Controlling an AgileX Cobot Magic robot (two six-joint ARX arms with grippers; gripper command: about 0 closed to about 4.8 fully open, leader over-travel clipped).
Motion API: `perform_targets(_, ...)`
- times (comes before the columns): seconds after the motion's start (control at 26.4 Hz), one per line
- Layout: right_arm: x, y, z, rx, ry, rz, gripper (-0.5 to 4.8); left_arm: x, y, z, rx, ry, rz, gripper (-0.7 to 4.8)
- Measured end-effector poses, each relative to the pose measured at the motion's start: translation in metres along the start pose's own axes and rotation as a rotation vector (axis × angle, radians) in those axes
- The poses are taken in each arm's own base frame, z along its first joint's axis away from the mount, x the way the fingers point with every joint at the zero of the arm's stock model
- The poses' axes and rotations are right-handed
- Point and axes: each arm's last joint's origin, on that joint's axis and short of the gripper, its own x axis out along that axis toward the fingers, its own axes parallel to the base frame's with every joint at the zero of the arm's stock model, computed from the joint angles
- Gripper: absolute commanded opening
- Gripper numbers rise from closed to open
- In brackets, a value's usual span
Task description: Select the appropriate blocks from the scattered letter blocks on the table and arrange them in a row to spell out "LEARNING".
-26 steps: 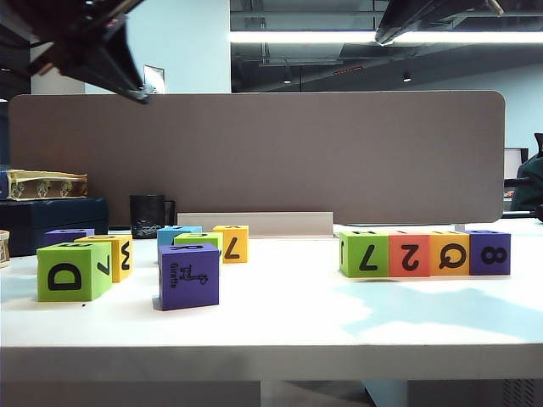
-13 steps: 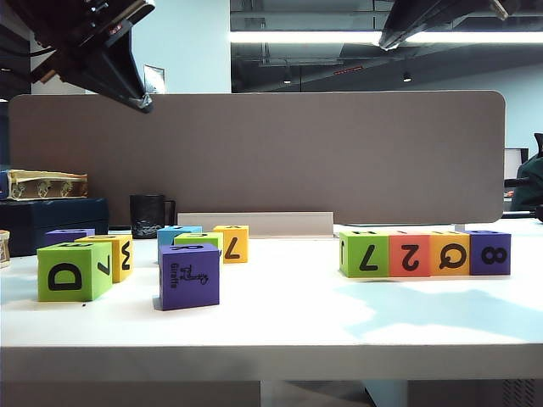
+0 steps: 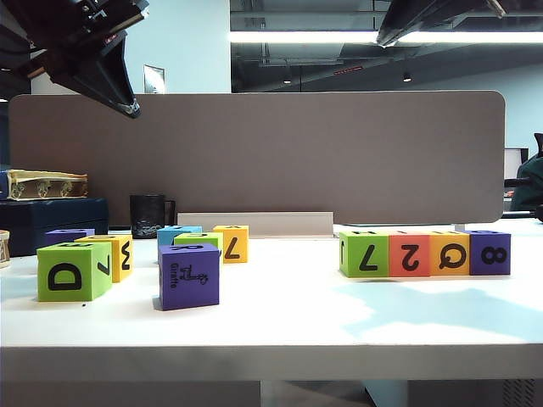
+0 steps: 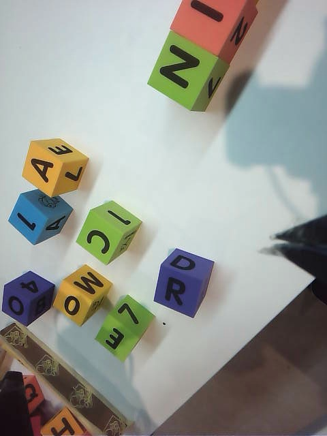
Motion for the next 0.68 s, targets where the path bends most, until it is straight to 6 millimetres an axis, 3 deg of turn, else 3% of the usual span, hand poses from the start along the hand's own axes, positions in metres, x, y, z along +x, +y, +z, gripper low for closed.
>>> perform_targets(0.23,0.000,0.000,0.000,0.000,0.001,0.000,-0.01,0.000,-0.005,-0.007,-0.021,0.063,-0.130,0.92)
perform_targets(0.53,0.000,0.000,0.000,0.000,0.001,0.000,-0.01,0.010,-0.020,-0.016,0.029,0.166,-0.181,1.07)
perform_targets(0.57,0.000,0.000,0.000,0.000,0.001,0.000,-0.01,0.012,-0.022,-0.016,0.042,0.176,-0.188,1.31)
perform_targets(0.68,0.000,0.000,0.000,0.000,0.000,-0.001,-0.01,0.021,-0.034,-0.021,0.120,0.215,-0.225,2.71)
